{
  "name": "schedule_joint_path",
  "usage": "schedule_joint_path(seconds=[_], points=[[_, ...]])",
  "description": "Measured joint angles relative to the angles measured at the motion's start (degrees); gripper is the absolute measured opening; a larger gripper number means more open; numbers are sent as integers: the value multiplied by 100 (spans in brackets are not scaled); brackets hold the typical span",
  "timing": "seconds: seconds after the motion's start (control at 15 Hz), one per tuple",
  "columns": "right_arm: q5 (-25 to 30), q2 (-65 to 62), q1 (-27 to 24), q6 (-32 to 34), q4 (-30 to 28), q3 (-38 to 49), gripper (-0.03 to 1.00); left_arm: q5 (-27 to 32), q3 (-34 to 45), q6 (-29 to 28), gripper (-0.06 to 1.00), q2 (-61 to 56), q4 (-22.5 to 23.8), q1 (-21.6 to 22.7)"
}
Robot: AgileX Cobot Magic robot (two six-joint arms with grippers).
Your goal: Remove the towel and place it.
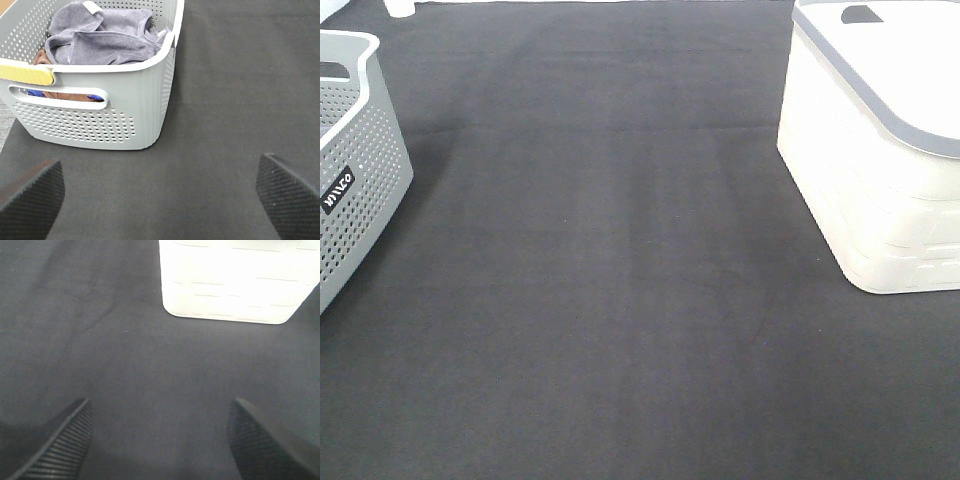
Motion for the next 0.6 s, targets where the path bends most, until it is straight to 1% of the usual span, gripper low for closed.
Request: schedule_joint_path(seconds=[0.6], points=[[0, 0, 0, 0, 0, 0, 73, 0, 0, 0, 98, 0, 0, 0]])
